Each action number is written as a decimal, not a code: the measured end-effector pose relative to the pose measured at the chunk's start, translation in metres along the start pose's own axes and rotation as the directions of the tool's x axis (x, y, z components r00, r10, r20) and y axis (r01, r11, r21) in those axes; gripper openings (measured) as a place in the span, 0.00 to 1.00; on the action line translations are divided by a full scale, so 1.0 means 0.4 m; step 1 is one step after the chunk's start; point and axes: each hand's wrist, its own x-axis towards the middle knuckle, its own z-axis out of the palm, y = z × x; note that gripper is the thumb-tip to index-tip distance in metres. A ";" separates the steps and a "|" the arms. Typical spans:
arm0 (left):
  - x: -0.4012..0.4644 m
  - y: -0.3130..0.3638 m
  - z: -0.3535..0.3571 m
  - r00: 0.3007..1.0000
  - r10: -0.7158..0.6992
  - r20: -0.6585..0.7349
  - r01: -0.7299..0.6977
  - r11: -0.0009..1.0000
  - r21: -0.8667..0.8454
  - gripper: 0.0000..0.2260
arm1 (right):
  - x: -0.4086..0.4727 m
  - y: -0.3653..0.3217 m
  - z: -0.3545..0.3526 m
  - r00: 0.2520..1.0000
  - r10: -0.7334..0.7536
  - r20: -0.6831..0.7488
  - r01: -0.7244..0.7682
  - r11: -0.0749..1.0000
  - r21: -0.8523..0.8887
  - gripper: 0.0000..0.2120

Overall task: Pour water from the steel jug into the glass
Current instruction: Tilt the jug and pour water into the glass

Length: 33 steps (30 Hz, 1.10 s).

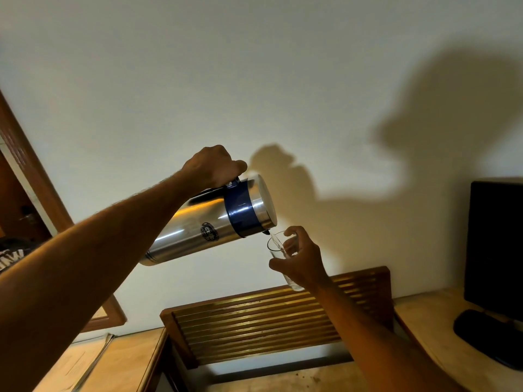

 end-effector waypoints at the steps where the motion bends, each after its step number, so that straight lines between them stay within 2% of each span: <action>1: 0.003 0.003 -0.001 1.000 0.004 0.001 -0.004 1.000 0.003 0.18 | -0.001 0.003 0.000 1.000 -0.002 -0.001 0.002 1.000 -0.003 0.31; 18: 0.006 0.036 0.000 0.998 0.061 0.015 -0.062 0.995 0.078 0.17 | -0.011 0.019 0.009 1.000 0.012 0.004 -0.012 1.000 -0.001 0.31; 25: 0.009 0.050 0.008 0.995 0.092 0.039 -0.097 0.985 0.142 0.21 | -0.020 0.030 -0.001 1.000 0.023 -0.003 -0.023 1.000 -0.005 0.32; 33: 0.016 0.069 0.010 0.993 0.116 0.029 -0.119 0.983 0.141 0.21 | -0.019 0.024 -0.005 0.999 0.046 -0.004 -0.046 0.999 0.006 0.32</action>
